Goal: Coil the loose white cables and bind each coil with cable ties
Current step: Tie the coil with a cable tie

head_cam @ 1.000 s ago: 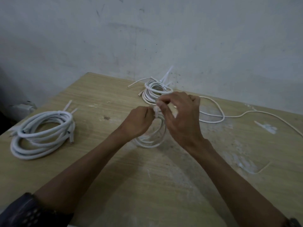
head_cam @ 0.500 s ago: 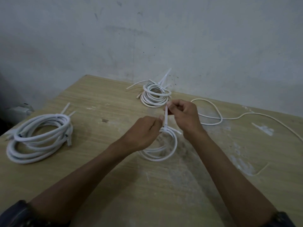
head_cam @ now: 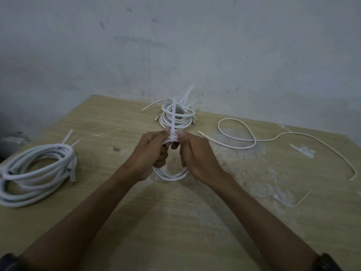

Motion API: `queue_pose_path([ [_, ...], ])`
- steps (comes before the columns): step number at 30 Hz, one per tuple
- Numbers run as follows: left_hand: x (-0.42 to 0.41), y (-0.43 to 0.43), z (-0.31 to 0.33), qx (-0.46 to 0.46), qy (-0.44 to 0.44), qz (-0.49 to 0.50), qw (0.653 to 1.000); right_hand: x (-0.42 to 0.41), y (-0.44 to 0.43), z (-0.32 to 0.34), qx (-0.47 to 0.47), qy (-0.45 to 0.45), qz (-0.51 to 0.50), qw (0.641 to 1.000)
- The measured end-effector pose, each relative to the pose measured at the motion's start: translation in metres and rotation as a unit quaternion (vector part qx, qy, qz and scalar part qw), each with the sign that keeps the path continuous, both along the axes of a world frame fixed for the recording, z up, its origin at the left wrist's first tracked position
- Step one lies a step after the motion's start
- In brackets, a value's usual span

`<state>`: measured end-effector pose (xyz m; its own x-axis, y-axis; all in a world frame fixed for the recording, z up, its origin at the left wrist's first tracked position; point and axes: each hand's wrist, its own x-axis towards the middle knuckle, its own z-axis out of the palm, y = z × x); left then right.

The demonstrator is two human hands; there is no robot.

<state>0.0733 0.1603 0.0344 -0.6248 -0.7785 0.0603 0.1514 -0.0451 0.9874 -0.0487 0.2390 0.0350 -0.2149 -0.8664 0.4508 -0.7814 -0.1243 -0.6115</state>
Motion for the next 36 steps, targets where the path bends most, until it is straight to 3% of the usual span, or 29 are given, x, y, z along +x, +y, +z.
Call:
queue_pose_path([
  [2, -0.003, 0.001, 0.001, 0.036, -0.002, -0.018, 0.999, -0.006, -0.008, -0.007, -0.034, -0.137, 0.011, 0.99],
  [7, -0.007, -0.001, -0.003, 0.087, 0.03, -0.006, 0.996, -0.004, -0.022, -0.019, -0.056, -0.17, -0.06, 0.982],
  [10, -0.002, -0.006, -0.004, 0.13, 0.011, 0.009, 0.991, -0.005, -0.029, -0.02, -0.036, -0.163, -0.035, 0.985],
  [14, 0.001, -0.008, -0.003, 0.07, -0.025, 0.045, 0.996, -0.009, -0.026, -0.003, 0.0, -0.2, 0.015, 0.98],
  [19, -0.001, 0.0, -0.001, 0.017, -0.029, 0.045, 0.998, -0.011, -0.026, -0.003, -0.176, -0.053, -0.021, 0.983],
  [25, -0.009, 0.002, -0.007, 0.148, 0.005, 0.001, 0.989, -0.025, -0.027, -0.023, -0.277, 0.218, -0.064, 0.934],
  [29, -0.009, 0.003, -0.008, 0.152, 0.005, 0.025, 0.988, -0.024, -0.028, -0.023, -0.271, 0.2, -0.03, 0.941],
  [33, -0.008, 0.003, -0.01, 0.135, 0.006, 0.041, 0.99, -0.025, -0.028, -0.024, -0.241, 0.193, -0.063, 0.949],
  [36, -0.011, 0.002, -0.012, 0.113, -0.008, 0.058, 0.992, -0.023, -0.029, -0.021, -0.193, 0.14, -0.067, 0.969],
])
